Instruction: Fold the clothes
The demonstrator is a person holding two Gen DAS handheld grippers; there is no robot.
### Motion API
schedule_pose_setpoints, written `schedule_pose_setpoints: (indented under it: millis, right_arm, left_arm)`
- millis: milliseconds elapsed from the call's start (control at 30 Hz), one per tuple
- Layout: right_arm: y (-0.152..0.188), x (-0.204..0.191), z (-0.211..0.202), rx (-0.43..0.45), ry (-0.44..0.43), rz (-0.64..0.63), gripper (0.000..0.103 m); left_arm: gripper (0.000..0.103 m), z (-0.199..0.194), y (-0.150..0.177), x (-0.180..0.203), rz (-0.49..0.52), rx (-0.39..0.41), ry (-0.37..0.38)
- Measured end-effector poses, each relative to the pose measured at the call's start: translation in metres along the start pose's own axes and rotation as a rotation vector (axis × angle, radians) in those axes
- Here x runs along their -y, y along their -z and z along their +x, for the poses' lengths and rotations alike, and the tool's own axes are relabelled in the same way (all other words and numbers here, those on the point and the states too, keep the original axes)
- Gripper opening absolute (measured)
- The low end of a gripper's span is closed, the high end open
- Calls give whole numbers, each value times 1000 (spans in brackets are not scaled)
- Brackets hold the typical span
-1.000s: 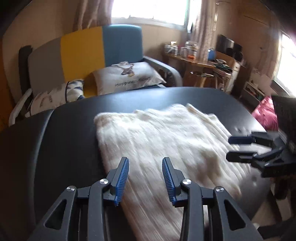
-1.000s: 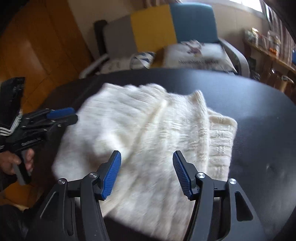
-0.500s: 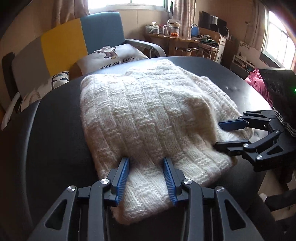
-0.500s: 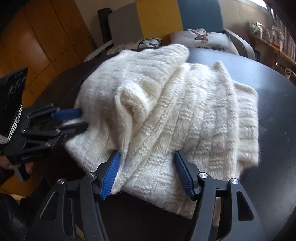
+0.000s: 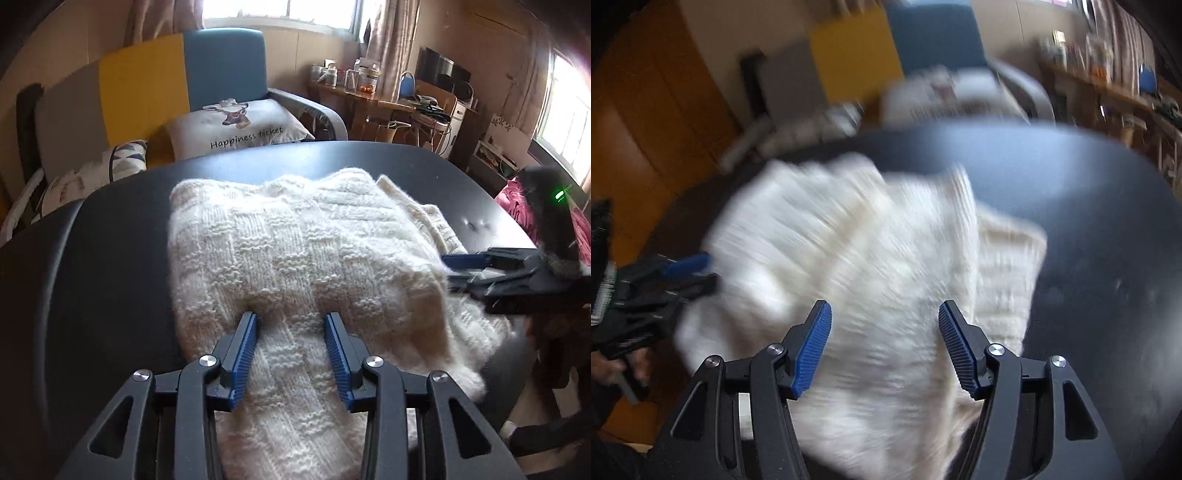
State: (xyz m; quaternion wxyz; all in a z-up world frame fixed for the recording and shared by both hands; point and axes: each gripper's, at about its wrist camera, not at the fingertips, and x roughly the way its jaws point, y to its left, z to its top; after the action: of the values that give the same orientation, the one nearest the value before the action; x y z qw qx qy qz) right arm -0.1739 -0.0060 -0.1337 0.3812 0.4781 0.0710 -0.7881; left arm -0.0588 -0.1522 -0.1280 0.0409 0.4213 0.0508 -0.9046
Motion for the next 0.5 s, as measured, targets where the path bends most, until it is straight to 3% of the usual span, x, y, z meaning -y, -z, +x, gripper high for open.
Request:
schedule_pose_setpoints:
  millis: [133, 267, 400, 500]
  right_arm:
    - [-3, -3, -2, -1, -16, -32, 67]
    - [-43, 1, -28, 98, -27, -7, 67]
    - [-85, -2, -16, 137, -49, 12, 67]
    - [-80, 9, 15, 56, -73, 58, 67]
  left_arm:
    - [38, -22, -11, -7, -46, 57, 63]
    - [38, -29, -47, -30, -83, 119, 43]
    - [38, 4, -73, -52, -148, 50, 7]
    - [38, 32, -76, -60, -163, -27, -26]
